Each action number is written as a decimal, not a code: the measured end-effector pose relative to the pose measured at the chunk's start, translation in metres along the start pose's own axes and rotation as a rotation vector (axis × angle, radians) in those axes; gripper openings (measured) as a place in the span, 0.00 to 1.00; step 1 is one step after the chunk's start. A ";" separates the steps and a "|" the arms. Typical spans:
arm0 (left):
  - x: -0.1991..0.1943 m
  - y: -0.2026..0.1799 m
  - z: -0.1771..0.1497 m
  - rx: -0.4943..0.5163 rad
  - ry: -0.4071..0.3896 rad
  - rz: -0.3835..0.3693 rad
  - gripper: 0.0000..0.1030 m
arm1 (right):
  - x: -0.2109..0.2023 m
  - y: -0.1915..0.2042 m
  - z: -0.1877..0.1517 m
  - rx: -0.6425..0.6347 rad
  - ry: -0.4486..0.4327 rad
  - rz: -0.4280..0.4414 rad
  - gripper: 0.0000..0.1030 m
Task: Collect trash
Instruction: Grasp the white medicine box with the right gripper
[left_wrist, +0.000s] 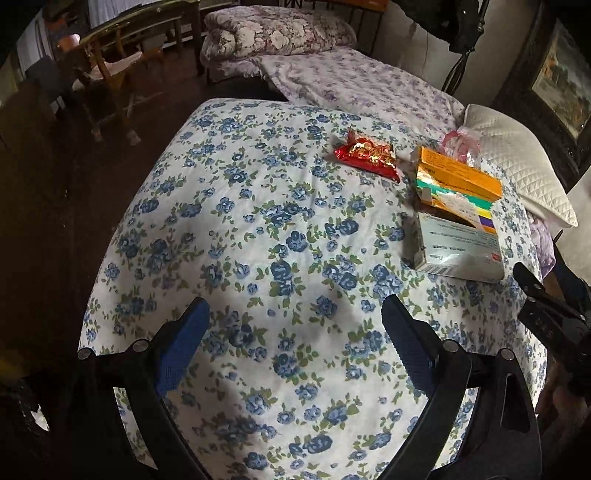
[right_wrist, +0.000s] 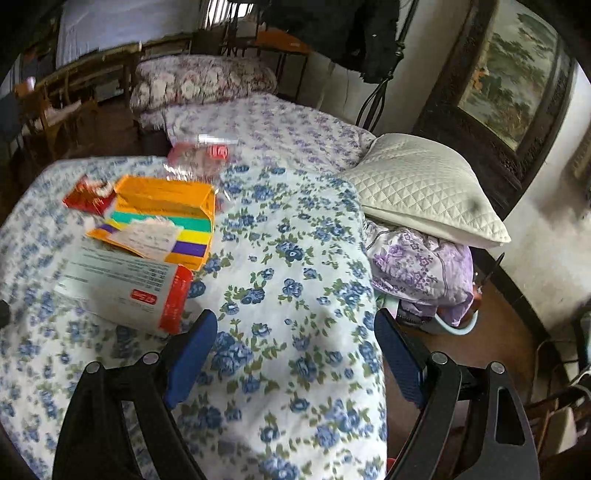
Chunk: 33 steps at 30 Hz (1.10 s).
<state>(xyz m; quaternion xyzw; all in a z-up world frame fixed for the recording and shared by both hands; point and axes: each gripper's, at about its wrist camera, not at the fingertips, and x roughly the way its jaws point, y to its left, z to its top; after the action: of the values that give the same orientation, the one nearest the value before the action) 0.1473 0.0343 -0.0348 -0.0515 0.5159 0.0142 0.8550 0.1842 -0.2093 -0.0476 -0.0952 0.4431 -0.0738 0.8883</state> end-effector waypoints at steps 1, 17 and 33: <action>0.001 0.001 0.001 -0.003 0.003 0.002 0.88 | 0.002 0.001 -0.001 -0.003 0.004 0.005 0.83; 0.000 0.034 0.009 -0.100 0.010 0.013 0.88 | -0.054 0.046 -0.009 -0.171 -0.073 0.386 0.83; 0.014 0.048 0.011 -0.117 0.050 0.012 0.88 | -0.005 0.088 0.015 -0.325 -0.007 0.431 0.84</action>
<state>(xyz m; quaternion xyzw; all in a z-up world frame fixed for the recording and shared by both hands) 0.1598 0.0832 -0.0454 -0.0987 0.5356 0.0480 0.8373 0.1978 -0.1214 -0.0557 -0.1402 0.4559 0.1897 0.8582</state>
